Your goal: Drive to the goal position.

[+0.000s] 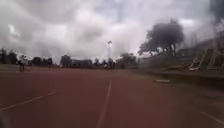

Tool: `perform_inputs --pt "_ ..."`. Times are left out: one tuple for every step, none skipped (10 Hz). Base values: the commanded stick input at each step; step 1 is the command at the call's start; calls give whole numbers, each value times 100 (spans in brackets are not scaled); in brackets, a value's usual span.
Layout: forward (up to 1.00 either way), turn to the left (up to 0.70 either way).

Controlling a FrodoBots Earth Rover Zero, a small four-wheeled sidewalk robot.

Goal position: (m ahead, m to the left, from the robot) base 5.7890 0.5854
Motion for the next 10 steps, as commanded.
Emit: perform_inputs --pt "70 -26" --pt "70 -19" --pt "70 -11" --pt "70 -4" --pt "70 0" --pt "70 0" --pt "70 0" --pt "70 0" --pt "70 0" --pt "70 0"
